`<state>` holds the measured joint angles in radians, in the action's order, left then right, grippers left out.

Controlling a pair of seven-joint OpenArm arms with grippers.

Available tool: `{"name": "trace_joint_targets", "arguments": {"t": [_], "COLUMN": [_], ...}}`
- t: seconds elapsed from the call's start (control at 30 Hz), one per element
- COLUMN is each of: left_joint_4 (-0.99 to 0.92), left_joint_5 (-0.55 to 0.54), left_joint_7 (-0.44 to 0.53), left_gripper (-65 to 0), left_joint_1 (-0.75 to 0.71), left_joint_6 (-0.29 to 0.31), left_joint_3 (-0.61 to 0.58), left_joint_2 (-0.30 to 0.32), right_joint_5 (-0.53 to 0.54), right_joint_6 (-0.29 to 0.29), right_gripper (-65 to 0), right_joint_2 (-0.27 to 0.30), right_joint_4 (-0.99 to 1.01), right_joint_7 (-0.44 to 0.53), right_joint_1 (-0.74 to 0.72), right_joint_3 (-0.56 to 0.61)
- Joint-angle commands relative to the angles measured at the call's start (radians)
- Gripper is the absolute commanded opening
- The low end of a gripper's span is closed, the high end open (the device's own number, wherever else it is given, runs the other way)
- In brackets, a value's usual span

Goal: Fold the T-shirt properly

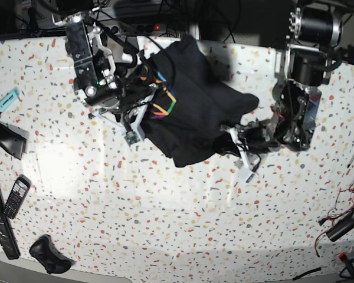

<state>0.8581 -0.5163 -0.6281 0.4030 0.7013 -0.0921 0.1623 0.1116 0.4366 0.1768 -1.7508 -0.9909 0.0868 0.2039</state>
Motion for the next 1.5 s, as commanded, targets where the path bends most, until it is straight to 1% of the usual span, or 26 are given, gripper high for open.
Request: {"name": "trace_joint_targets", "arguments": {"t": [0.0,0.07,0.13,0.23,0.3,0.43,0.47,0.53,0.63,0.73,0.9,1.0,1.17,1.27,1.33,1.37,1.47], "left_joint_4": [0.013,0.013,0.013,0.031,0.057,0.126,0.146,0.193,0.28,0.375,0.499,0.541,0.554,0.554,0.554,0.554,0.554], "left_joint_5": [-0.008,-0.011,-0.047,-0.183,-0.293,-0.471,-0.501,-0.543,-0.551,-0.55,-0.55,-0.542,-0.477,-0.476,-0.476,-0.476,-0.476], "left_joint_7": [0.008,-0.002,-0.054,-0.159,-0.221,-0.357,-0.373,-0.37,-0.372,-0.378,-0.378,-0.378,-0.366,-0.366,-0.366,-0.366,-0.349], "left_gripper": [-65.0,-65.0,-65.0,-65.0,-65.0,-65.0,-65.0,-65.0,-65.0,-65.0,-65.0,-65.0,-65.0,-65.0,-65.0,-65.0,-65.0], "left_joint_1": [0.046,0.076,0.098,0.11,0.104,0.076,0.062,0.023,-0.051,-0.146,-0.297,-0.359,-0.41,-0.42,-0.42,-0.419,-0.42], "left_joint_6": [-0.003,-0.003,-0.003,-0.003,-0.003,-0.003,-0.003,-0.003,-0.003,-0.003,-0.003,-0.003,-0.003,-0.003,-0.003,-0.003,-0.003], "left_joint_3": [0.003,0.003,0.003,0.003,0.003,0.005,0.005,0.005,0.006,0.006,0.007,0.007,0.007,0.007,0.007,0.007,0.01], "left_joint_2": [0.007,0.007,0.007,0.022,0.041,0.089,0.104,0.136,0.18,0.213,0.223,0.223,0.22,0.22,0.22,0.22,0.22], "right_joint_5": [0.039,0.064,0.058,-0.008,-0.015,0.029,0.048,0.071,0.083,0.082,0.041,0.022,0.01,-0.052,-0.105,-0.118,-0.112], "right_joint_6": [0.001,0.0,0.0,-0.01,-0.019,-0.019,-0.019,-0.018,-0.014,0.002,0.008,0.008,0.008,0.008,-0.006,-0.013,-0.015], "right_gripper": [-65.0,-65.0,-65.0,-65.0,-65.0,-65.0,-65.0,-65.0,-65.0,-65.0,-65.0,-65.0,-65.0,-65.0,-65.0,-65.0,-65.0], "right_joint_2": [-0.01,-0.032,-0.053,-0.068,-0.069,-0.069,-0.069,-0.075,-0.097,-0.109,-0.116,-0.116,-0.116,-0.116,-0.116,-0.116,-0.116], "right_joint_4": [-0.037,-0.08,-0.116,-0.172,-0.21,-0.249,-0.249,-0.249,-0.249,-0.245,-0.161,-0.078,0.078,0.172,0.226,0.245,0.251], "right_joint_7": [0.005,0.013,0.02,0.043,0.045,0.053,0.057,0.062,0.062,0.071,0.097,0.103,0.109,0.134,0.152,0.154,0.138], "right_joint_1": [0.001,0.016,0.018,0.011,0.002,-0.012,-0.015,-0.016,-0.017,-0.018,-0.032,-0.071,-0.185,-0.265,-0.316,-0.338,-0.378], "right_joint_3": [-0.001,-0.001,-0.001,-0.001,-0.001,-0.001,-0.001,0.0,0.006,0.041,0.111,0.119,0.117,0.116,0.114,0.11,0.09]}}
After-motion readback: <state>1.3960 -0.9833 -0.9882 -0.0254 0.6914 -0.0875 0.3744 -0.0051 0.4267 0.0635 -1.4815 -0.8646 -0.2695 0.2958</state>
